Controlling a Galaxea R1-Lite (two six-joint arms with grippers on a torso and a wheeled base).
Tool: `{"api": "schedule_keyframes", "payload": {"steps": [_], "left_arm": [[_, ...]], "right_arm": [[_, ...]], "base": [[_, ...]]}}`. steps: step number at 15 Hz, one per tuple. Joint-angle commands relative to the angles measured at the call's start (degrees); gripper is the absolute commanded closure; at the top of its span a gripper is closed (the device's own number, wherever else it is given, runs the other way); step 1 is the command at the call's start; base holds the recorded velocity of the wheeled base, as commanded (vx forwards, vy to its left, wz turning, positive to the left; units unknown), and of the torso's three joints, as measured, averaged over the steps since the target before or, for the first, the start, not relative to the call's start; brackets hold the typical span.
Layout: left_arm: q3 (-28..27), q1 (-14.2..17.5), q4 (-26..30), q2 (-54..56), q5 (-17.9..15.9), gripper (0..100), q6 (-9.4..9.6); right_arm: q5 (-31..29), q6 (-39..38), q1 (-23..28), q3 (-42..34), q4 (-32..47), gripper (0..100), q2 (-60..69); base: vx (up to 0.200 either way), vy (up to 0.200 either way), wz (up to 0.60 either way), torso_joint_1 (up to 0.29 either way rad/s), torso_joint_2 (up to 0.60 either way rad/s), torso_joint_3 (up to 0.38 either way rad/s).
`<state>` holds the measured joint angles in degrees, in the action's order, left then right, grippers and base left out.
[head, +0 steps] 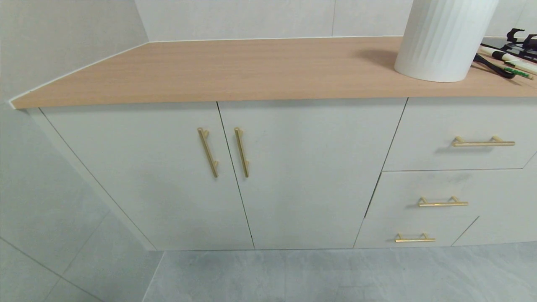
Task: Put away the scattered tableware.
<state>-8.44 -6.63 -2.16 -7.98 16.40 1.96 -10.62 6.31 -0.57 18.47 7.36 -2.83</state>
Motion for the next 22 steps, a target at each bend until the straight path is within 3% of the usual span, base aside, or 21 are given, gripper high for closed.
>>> {"api": "schedule_keyframes", "payload": {"steps": [1,2,3,4,6,7,10,12,22], "left_arm": [[1.84,6.1,0.58,5.52,-0.93,0,0.85],[5.18,7.07,0.75,7.98,-2.95,0,3.31],[7.21,7.07,0.05,7.98,-2.77,0,3.49],[8.44,7.07,-0.57,7.98,-3.56,0,2.17],[8.44,7.07,0.05,7.98,-12.62,0,-1.44],[8.35,7.07,2.33,7.98,-16.57,0,-1.96],[8.44,7.07,1.98,7.98,-16.31,0,-0.73],[8.44,7.07,1.98,7.98,-16.31,0,-1.52],[8.44,7.07,1.98,7.98,-16.31,0,-1.44]], "right_arm": [[-3.62,0.63,0.84,-5.37,-2.53,0,2.65],[-3.97,0.63,0.84,-9.42,-6.4,0,2.74],[-3.97,0.63,0.84,-11.35,-8.24,0,2.65],[-3.71,0.72,0.84,-17.24,-13.69,0,2.65],[-2.39,-0.16,0.84,-18.21,-9.38,0,2.74],[-0.9,-1.3,0.84,-18.47,-10.62,0,2.65],[7.28,-5.0,0.84,-18.47,-7.36,0,2.65],[8.24,-5.08,0.75,-18.47,-7.36,0,2.65],[8.95,-4.91,0.75,-18.47,-7.36,0,2.65]], "base": [[0.0,0.0,0.0,0.0,0.0,0.0],[0.0,0.0,0.0,0.0,0.0,0.0],[0.0,0.0,0.0,0.0,0.0,0.0],[0.0,0.0,0.0,0.0,0.0,0.0],[0.0,0.0,0.0,0.0,0.0,0.0],[0.0,0.0,0.0,0.0,0.0,0.0],[0.0,0.0,0.0,0.0,0.0,0.0],[0.0,0.0,0.0,0.0,0.0,0.0],[0.0,0.0,0.0,0.0,0.0,0.0]]}}
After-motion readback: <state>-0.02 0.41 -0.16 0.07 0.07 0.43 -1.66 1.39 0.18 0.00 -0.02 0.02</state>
